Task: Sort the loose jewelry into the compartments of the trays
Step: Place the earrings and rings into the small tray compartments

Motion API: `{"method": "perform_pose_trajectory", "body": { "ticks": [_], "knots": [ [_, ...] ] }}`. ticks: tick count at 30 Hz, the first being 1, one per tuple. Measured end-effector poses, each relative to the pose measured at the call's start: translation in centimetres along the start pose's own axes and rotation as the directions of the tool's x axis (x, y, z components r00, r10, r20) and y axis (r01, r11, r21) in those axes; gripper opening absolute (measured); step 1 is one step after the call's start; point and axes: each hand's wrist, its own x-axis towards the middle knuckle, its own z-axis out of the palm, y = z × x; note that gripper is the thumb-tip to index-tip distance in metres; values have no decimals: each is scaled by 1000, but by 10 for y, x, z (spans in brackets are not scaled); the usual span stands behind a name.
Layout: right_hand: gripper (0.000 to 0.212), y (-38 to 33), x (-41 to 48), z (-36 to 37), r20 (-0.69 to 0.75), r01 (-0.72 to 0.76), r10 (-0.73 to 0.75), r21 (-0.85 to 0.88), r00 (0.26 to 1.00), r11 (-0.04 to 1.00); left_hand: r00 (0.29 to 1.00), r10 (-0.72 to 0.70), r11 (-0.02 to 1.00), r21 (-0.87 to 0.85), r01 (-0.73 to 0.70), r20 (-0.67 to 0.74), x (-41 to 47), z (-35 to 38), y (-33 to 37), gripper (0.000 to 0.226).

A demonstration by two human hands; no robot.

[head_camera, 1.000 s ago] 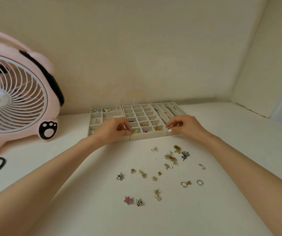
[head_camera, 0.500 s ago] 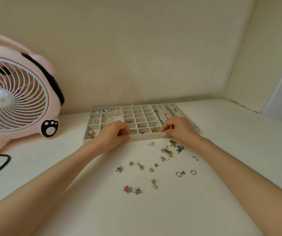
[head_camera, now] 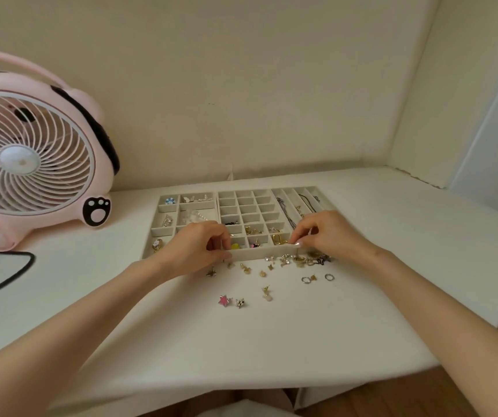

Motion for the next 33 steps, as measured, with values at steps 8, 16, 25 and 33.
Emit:
{"method": "perform_pose_trajectory", "body": {
  "ticks": [8,16,25,33],
  "knots": [
    [16,-2,-5,-2,-10,4,-4,-56,1000,998,999,-7,998,60,10,-46,-1,2,9,7],
    [10,2,-6,-12,-175,8,-17,-56,984,998,983,61,928,372,7,-171,17,7,26,21],
    [10,7,-27,-22,62,-92,102,-145,993,985,952,304,940,147,-307,44,47,36,89,17],
    [14,11,-30,-18,19,-98,99,-21,995,995,960,258,942,190,-276,112,53,51,84,7]
  ]
}}
